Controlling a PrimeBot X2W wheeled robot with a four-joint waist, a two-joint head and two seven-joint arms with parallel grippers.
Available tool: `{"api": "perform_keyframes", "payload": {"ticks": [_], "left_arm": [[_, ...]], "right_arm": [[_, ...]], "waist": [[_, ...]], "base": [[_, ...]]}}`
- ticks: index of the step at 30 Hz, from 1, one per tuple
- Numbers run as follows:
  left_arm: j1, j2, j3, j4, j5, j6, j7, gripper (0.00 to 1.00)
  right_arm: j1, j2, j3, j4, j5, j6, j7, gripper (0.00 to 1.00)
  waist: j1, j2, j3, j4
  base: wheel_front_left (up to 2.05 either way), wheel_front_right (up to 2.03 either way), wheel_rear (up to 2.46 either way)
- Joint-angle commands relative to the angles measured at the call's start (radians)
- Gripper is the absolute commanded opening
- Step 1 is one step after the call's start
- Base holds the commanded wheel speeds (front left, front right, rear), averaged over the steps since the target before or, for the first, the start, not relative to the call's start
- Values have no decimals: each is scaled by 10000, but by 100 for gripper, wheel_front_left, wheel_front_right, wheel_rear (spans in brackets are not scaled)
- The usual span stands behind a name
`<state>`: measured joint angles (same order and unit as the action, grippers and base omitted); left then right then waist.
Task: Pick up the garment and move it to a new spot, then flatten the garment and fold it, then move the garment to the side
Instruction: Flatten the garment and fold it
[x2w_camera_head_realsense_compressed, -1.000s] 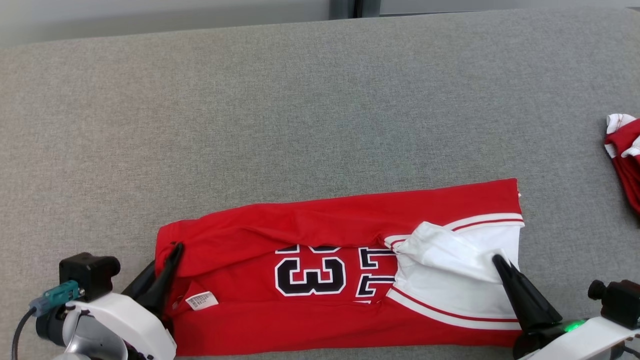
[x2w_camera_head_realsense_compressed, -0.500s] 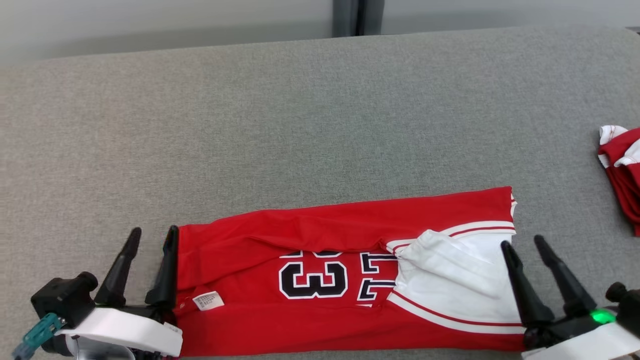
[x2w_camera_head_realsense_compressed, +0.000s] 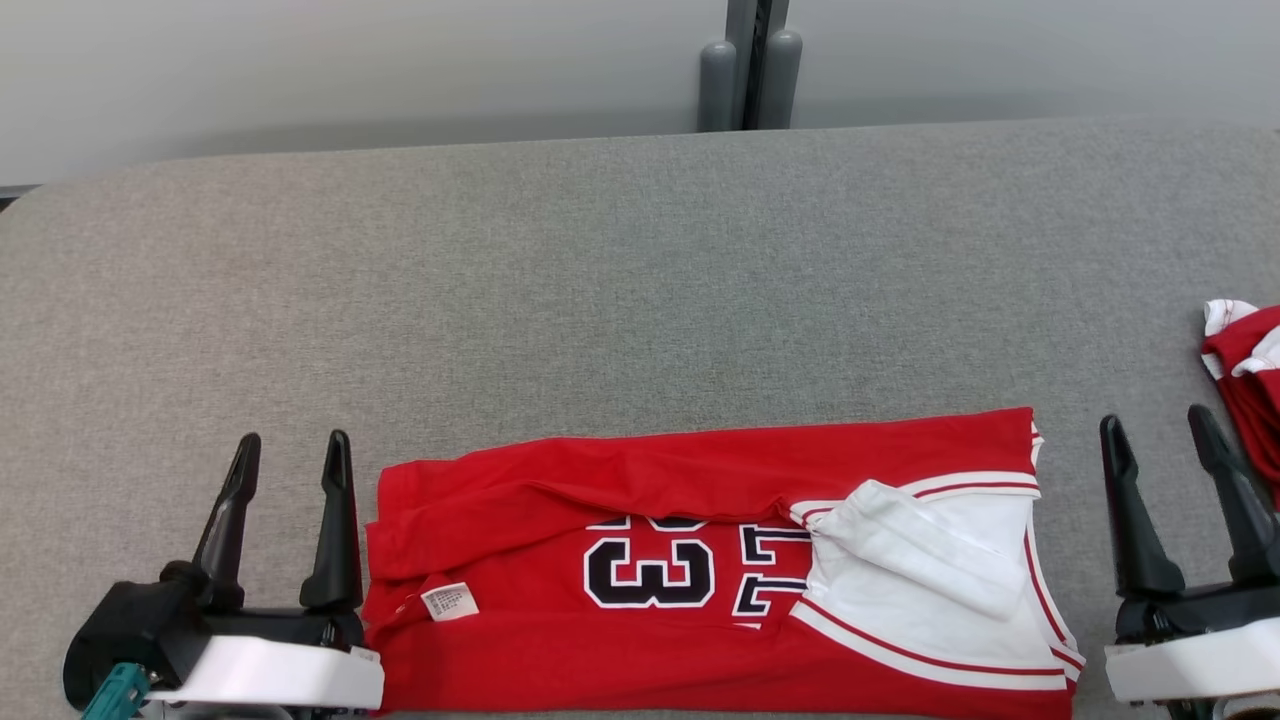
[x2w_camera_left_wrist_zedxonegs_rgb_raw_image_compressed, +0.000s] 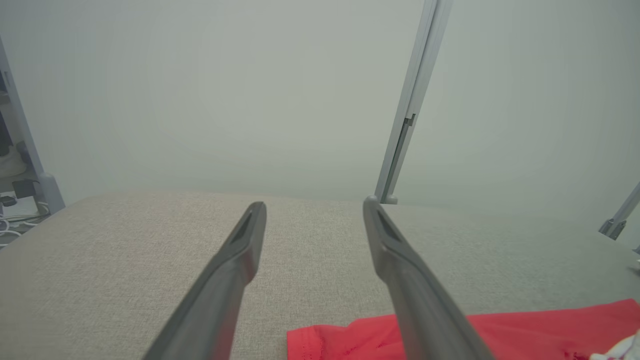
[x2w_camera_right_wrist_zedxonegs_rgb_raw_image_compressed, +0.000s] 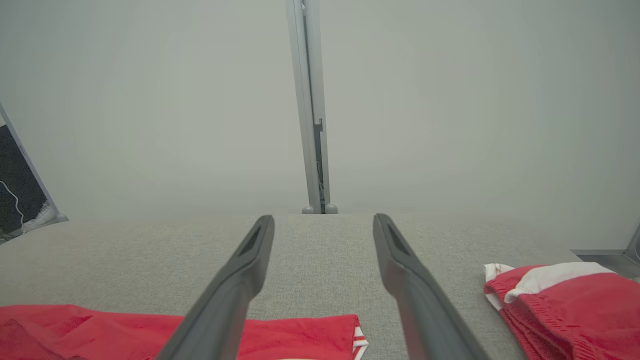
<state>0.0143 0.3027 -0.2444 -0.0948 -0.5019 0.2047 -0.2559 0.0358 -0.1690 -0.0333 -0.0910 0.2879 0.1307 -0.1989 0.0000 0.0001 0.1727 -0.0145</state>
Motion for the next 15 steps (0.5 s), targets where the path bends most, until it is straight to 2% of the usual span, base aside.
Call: {"api": "perform_keyframes", "payload": {"ticks": [1,6,15], "left_arm": [[69,45,19,42,34,51,-46,100],[360,53,-104,305,33,-174,-68,100],[315,102,-150,569,83,-291,-77,100]], "right_arm": [[175,-37,-73,3,-155,1,56,100],[504,60,-76,-6,-392,1,263,100],[712,172,-86,-114,-319,1,314,100]], "waist": [[0,-1,-57,47],[0,-1,-150,84],[0,-1,-189,74]], "base": [[0,0,0],[0,0,0],[0,0,0]]}}
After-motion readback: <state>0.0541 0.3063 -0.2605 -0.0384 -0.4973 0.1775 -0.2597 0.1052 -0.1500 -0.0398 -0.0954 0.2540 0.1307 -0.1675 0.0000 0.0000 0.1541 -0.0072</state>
